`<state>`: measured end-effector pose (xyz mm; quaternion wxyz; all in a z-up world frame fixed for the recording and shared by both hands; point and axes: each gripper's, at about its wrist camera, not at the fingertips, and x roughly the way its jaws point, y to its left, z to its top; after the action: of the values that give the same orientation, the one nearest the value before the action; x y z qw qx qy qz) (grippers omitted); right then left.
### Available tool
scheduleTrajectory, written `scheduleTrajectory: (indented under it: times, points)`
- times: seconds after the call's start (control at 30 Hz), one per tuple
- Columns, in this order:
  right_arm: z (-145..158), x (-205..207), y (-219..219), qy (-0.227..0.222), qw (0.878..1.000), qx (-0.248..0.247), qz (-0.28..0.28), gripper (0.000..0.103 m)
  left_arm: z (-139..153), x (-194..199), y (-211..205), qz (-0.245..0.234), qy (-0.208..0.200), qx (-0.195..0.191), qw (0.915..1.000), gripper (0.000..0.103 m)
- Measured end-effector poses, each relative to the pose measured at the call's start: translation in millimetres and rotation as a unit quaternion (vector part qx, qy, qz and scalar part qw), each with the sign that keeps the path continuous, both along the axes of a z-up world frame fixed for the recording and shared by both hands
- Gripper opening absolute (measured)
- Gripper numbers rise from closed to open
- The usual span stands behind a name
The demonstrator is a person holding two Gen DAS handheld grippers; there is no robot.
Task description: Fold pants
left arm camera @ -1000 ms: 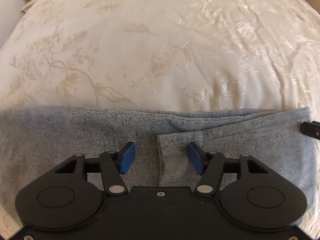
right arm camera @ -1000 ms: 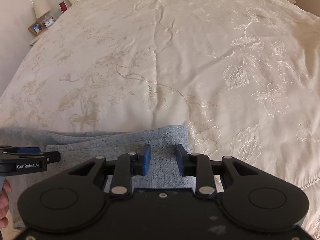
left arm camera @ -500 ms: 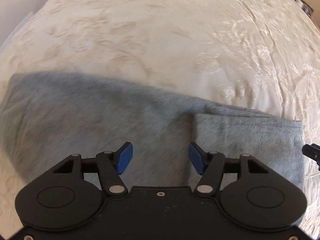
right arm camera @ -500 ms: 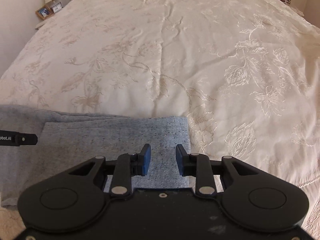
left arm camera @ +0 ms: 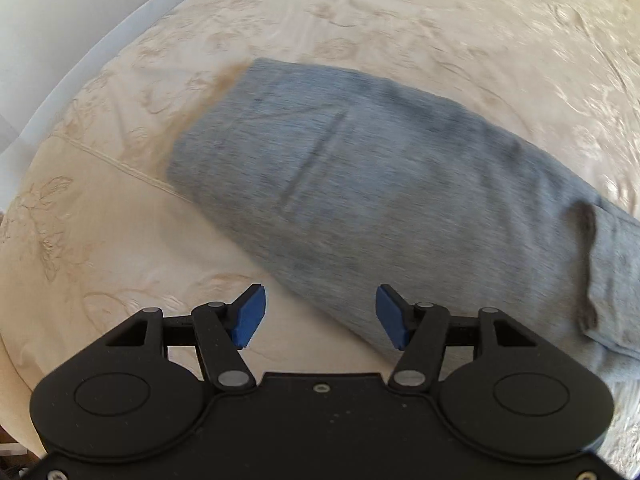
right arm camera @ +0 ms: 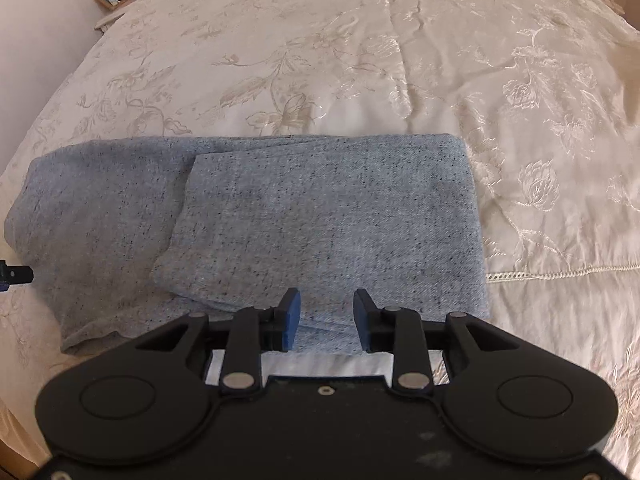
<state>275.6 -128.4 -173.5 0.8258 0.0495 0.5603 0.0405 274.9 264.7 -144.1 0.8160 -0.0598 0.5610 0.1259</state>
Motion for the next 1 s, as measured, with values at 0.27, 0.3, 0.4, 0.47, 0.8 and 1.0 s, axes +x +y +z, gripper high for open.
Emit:
scheduleTrajectory:
  times: [0.27, 0.3, 0.4, 0.47, 0.8, 1.0]
  points:
    - [14.2, -2.4, 57.2, -0.001, 1.000, -0.017, -0.023, 0.033, -16.5, 17.1, 75.3, 0.009, -0.019, -0.035, 0.9992, 0.064]
    - [15.4, -1.7, 65.2, -0.001, 0.999, -0.019, -0.026, 0.033, -20.9, 19.8, 82.1, 0.010, -0.019, -0.044, 0.9988, 0.064]
    - [17.8, 1.4, 85.3, 0.001, 0.999, -0.020, -0.032, 0.033, -32.3, 29.5, 98.6, 0.013, -0.021, -0.067, 0.9975, 0.064]
    - [20.3, 1.8, 99.8, 0.003, 0.999, -0.022, -0.033, 0.033, -35.4, 35.1, 106.4, 0.017, -0.033, -0.072, 0.9967, 0.064]
    - [32.2, 7.2, 147.0, 0.001, 0.999, -0.038, -0.029, 0.033, -76.5, 59.4, 133.6, 0.029, -0.014, -0.134, 0.9905, 0.091]
    - [30.8, 10.6, 156.3, 0.012, 0.998, -0.047, -0.026, 0.033, -93.5, 71.6, 128.0, 0.023, -0.005, -0.134, 0.9906, 0.103]
